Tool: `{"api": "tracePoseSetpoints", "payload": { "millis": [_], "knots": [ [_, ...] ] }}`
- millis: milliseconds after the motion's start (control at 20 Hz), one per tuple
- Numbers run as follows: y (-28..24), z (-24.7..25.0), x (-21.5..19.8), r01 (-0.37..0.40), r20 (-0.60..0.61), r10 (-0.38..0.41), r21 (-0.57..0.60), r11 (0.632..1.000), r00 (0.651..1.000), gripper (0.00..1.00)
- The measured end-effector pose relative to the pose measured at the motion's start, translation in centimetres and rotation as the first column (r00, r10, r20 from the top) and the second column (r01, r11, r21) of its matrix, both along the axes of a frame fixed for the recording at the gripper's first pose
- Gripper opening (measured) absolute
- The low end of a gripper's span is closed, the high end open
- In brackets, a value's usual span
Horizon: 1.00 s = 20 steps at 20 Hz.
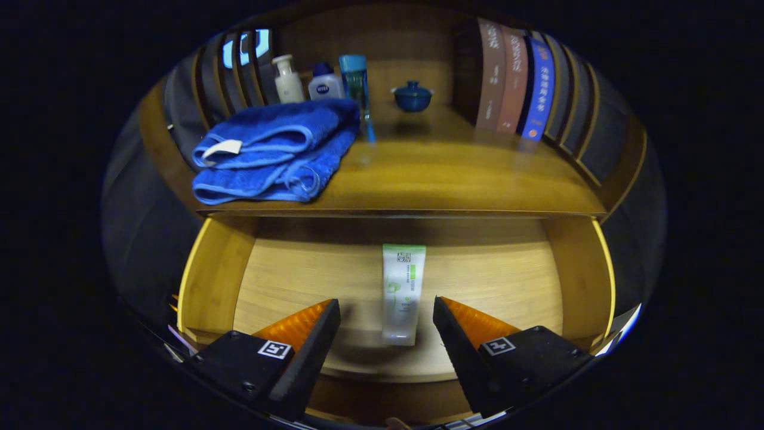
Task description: Pull open the drawer, take out the items inside it, and place them on the countertop above the cabinet.
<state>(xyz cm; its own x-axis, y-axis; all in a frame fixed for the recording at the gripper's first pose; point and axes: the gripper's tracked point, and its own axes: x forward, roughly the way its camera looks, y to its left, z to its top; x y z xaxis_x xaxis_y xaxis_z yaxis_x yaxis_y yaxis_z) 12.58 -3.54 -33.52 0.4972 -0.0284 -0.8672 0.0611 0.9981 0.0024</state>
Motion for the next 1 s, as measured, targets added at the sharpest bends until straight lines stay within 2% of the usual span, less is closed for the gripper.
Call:
{"api": "tracePoseSetpoints", "payload": {
  "millis": [250, 400, 550, 900, 1000],
  "knots": [
    [-1.6, -3.5, 0.6, 0.058, -0.143, -0.060, -0.022, 0.998, 0.988, 1.00],
    [-2.1, -5.4, -0.5, 0.055, -0.229, -0.063, -0.040, 0.998, 0.971, 0.99],
    [-2.2, -6.3, -1.4, 0.070, -0.294, -0.075, -0.028, 0.997, 0.953, 0.85],
    [-2.0, -5.9, -1.2, 0.030, -0.261, -0.040, -0.044, 0.999, 0.964, 0.52],
    [-2.0, -6.0, -1.4, 0.035, -0.262, -0.043, -0.033, 0.999, 0.964, 0.46]
  ]
}}
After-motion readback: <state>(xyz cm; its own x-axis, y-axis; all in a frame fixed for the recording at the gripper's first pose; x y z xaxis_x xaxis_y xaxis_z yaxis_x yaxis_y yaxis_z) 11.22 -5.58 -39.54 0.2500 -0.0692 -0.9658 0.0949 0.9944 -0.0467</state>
